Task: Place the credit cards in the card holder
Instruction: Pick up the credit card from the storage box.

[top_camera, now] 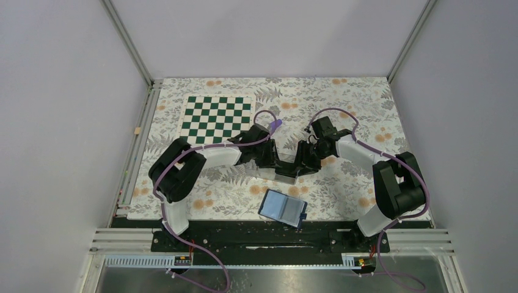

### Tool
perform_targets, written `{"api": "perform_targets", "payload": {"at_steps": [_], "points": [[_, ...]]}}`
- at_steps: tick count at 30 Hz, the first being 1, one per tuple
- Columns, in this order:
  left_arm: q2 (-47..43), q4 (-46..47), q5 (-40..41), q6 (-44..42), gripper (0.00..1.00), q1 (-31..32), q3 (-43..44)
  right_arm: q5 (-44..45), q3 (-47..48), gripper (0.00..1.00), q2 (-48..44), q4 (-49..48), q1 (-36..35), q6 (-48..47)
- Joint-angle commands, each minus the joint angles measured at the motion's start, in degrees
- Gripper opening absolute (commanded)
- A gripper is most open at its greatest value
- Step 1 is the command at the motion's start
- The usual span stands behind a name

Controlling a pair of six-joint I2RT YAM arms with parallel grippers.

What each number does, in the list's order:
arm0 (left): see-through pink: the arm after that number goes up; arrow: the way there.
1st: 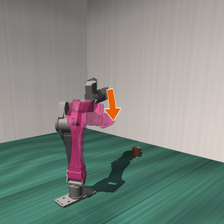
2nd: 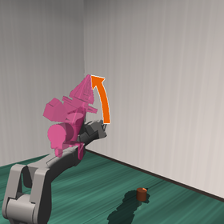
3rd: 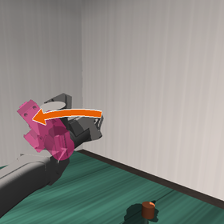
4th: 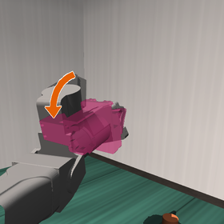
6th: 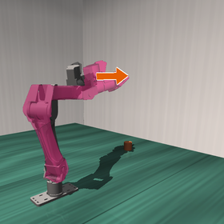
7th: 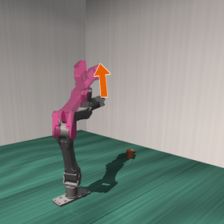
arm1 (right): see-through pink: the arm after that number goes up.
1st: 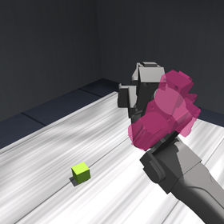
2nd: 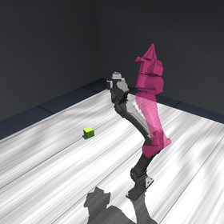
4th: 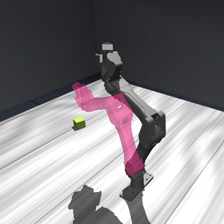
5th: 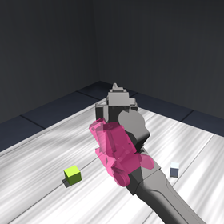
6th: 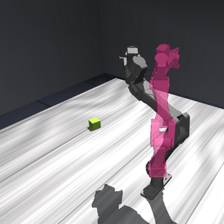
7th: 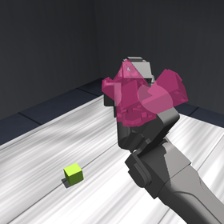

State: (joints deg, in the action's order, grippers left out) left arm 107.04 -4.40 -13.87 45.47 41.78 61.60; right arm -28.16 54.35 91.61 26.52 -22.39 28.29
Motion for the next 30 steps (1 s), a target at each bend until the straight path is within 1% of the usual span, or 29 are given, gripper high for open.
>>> {"api": "perform_targets", "payload": {"at_steps": [1,8,11,13,19,20,21,24,25,27,30], "points": [[-4.37,7.4,-2.85,1.11,0.32,0.51,-0.6,-1.55,-0.38,0.45,0.11,-0.48,-0.46,-0.62],[-7.13,7.65,-1.73,-0.46,0.28,1.44,-0.06,-1.3,-0.34,0.46,0.01,-0.32,-0.46,-0.65],[-7.09,8.3,-2.94,-0.27,0.28,1.57,-0.14,-1.22,-0.13,0.46,-0.01,0.01,-0.46,-0.74],[-6.34,8.98,-4.06,-0.04,0.28,1.7,-0.12,-1.19,-0.04,0.46,-0.03,-0.01,-0.5,-0.78],[-1.94,5.78,-4.24,-0.21,0.28,2.05,1.68,-1.19,0.1,0.46,-0.17,0.04,-0.46,-0.84],[-1.52,5.42,-4.17,-0.09,0.26,2.12,1.82,-1.2,-0.01,0.46,-0.26,0.02,-0.46,-0.87],[-1.32,5.11,-3.97,-0.04,0.23,2.1,1.96,-1.26,-0.03,0.46,-0.3,0.04,-0.46,-0.87],[-1.61,4.56,-2.48,-0.19,0.03,2.12,2.13,-1.39,-0.03,0.47,-0.92,0.11,-0.47,-1.0],[-1.98,4.5,-2.05,-0.47,0.0,2.14,2.25,-1.41,0.01,0.48,-1.34,0.22,-0.46,-1.12],[-3.66,4.49,-1.21,-1.2,0.0,2.14,2.3,-1.13,0.41,0.51,-2.79,0.96,-0.46,-1.65],[-8.29,4.49,0.51,-2.79,0.0,2.12,2.33,0.11,1.8,0.6,-7.2,3.38,-0.4,-2.85]]}}
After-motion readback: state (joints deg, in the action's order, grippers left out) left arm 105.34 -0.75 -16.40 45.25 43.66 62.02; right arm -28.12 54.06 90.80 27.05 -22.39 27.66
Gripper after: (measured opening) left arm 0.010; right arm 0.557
